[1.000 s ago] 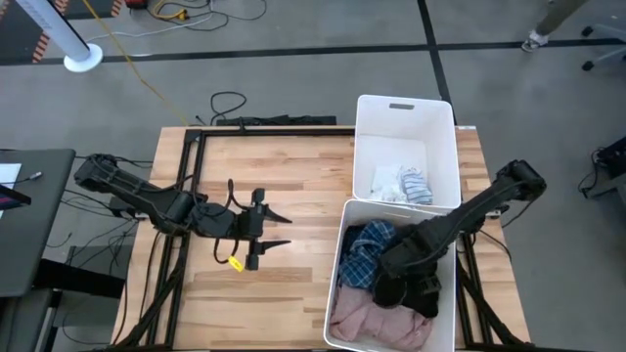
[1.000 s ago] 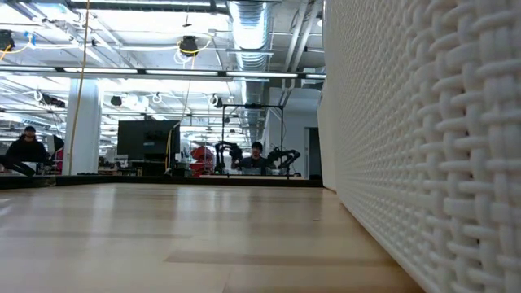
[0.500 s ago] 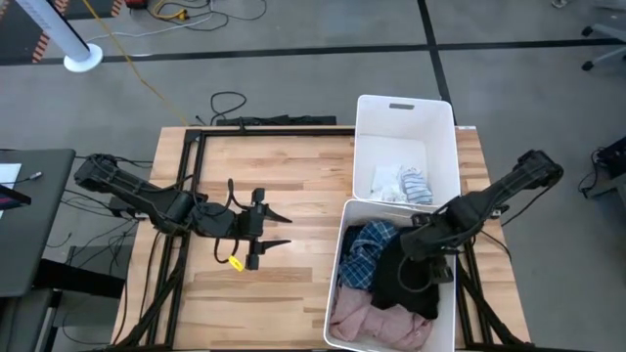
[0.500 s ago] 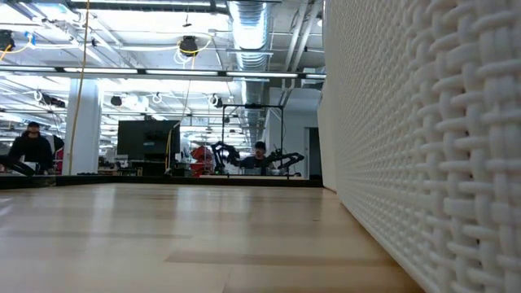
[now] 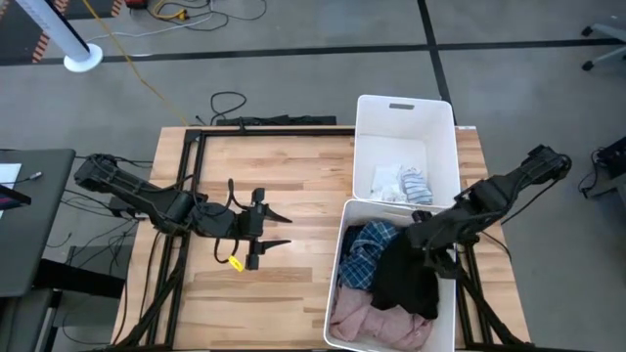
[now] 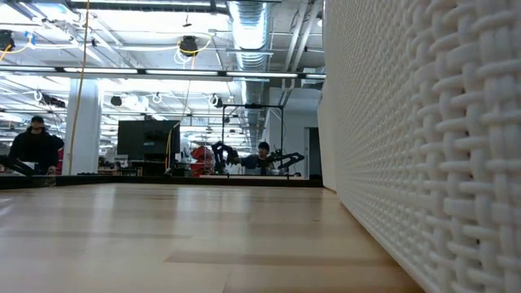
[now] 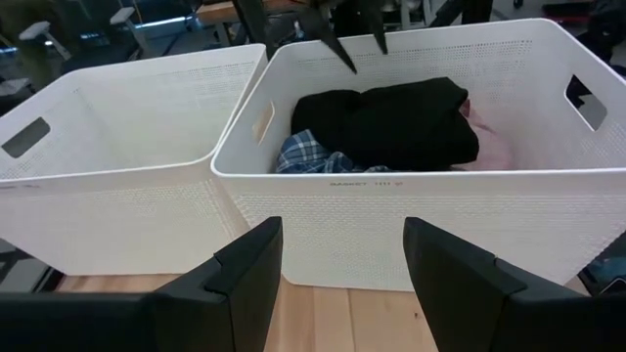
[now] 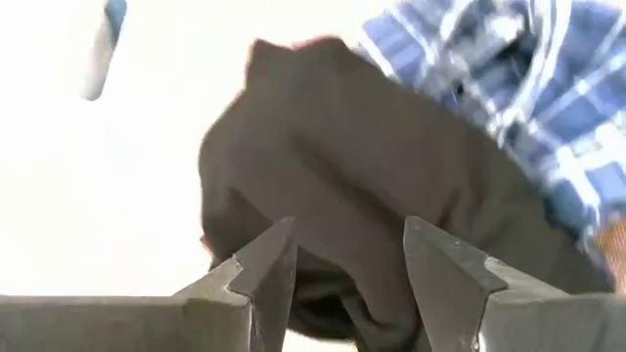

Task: Sort clothes
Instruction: Return to Home Position

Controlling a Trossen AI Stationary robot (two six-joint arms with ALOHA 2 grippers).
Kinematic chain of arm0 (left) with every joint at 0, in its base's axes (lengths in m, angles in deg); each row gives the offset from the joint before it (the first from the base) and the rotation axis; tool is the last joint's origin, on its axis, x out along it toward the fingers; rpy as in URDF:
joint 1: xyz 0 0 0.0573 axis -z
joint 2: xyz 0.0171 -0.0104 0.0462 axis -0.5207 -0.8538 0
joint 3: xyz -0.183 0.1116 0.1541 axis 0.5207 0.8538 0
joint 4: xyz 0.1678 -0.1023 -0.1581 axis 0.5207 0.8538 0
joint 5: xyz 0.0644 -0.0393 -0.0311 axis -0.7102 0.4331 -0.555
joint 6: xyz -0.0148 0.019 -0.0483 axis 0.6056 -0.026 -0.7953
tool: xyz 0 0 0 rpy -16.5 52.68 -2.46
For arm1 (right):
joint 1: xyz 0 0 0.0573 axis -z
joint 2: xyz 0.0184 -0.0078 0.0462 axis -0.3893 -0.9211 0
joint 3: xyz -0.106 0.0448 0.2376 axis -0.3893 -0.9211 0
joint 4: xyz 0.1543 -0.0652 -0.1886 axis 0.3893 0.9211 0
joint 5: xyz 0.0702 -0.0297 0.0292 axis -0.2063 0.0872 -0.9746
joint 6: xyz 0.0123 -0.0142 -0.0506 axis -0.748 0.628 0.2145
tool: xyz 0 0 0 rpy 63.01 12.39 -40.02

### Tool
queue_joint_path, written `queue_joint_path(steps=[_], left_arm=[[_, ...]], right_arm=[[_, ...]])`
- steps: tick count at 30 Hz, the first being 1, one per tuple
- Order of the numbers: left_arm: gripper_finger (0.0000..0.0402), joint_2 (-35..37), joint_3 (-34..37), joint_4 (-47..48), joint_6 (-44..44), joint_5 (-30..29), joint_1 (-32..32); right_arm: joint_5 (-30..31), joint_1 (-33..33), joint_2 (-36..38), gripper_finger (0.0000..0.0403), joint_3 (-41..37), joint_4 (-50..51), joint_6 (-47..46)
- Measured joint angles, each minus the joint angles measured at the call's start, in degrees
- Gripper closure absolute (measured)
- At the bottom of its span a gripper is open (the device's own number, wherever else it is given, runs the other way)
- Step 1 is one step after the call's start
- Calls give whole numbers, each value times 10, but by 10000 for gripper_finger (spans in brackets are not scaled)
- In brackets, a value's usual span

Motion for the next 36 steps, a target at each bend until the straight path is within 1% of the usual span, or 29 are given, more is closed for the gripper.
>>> queue_joint_path(steps=[6, 11, 15, 18, 22, 25, 31, 36], left_arm=[[193, 4, 0, 4, 19, -13, 0], [193, 30, 0, 22, 37, -62, 4], [193, 64, 0, 57, 31, -91, 9], [193, 90, 0, 87, 14, -94, 11], [193, 122, 0, 129, -12, -95, 19], [193, 143, 0, 156, -21, -95, 27], [193, 182, 0, 181, -25, -132, 43], [193, 214, 0, 195, -26, -141, 49]], right_arm=[[3, 0, 37, 202, 1, -77, 17], [13, -2, 57, 202, 1, -118, 44], [26, -1, 70, 202, 1, -110, 53], [30, -1, 82, 202, 1, -110, 67], [57, -1, 97, 202, 1, -115, 90], [60, -1, 101, 202, 1, -125, 103], [60, -1, 99, 202, 1, -155, 123], [62, 5, 100, 202, 1, -161, 132]])
